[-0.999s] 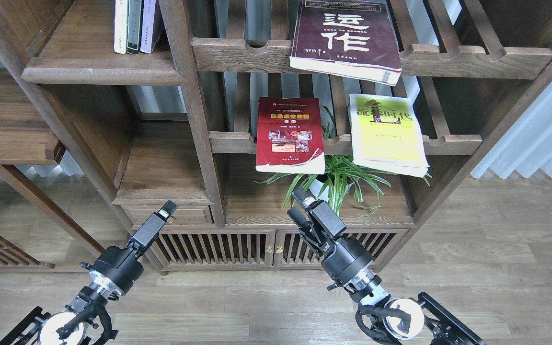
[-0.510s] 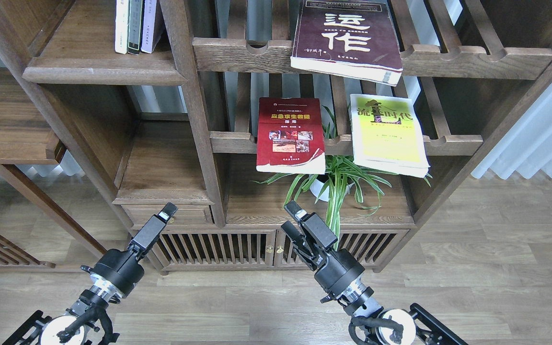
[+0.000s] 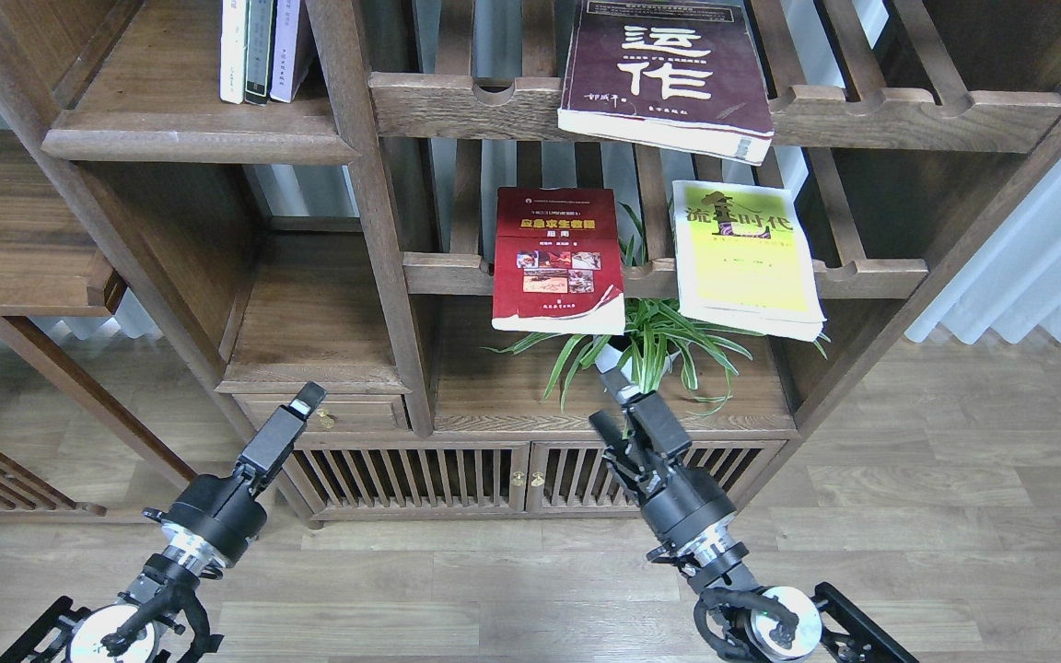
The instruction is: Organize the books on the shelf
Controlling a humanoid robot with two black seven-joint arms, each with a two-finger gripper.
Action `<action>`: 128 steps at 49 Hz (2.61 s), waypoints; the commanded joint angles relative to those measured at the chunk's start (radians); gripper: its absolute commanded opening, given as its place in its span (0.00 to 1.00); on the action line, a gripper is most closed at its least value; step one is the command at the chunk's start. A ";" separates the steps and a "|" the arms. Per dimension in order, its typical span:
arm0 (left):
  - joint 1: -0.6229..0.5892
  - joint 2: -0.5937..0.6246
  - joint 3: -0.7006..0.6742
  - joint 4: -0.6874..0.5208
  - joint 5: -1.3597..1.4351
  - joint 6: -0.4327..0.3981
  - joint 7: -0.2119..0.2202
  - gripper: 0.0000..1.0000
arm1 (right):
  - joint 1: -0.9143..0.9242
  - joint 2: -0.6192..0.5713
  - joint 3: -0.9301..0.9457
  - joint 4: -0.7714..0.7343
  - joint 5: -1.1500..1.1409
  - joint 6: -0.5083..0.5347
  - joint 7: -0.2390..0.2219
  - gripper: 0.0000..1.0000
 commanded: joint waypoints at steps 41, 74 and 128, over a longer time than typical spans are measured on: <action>-0.005 0.000 -0.037 -0.002 -0.009 0.000 0.001 1.00 | 0.002 0.000 0.023 -0.036 0.019 0.000 0.006 0.99; -0.014 -0.002 -0.051 0.009 -0.071 0.000 0.001 1.00 | 0.106 0.000 0.150 -0.115 0.021 0.000 0.014 0.99; -0.014 -0.011 -0.084 0.011 -0.071 0.000 -0.016 1.00 | 0.258 0.000 0.311 -0.214 0.092 -0.246 0.147 0.50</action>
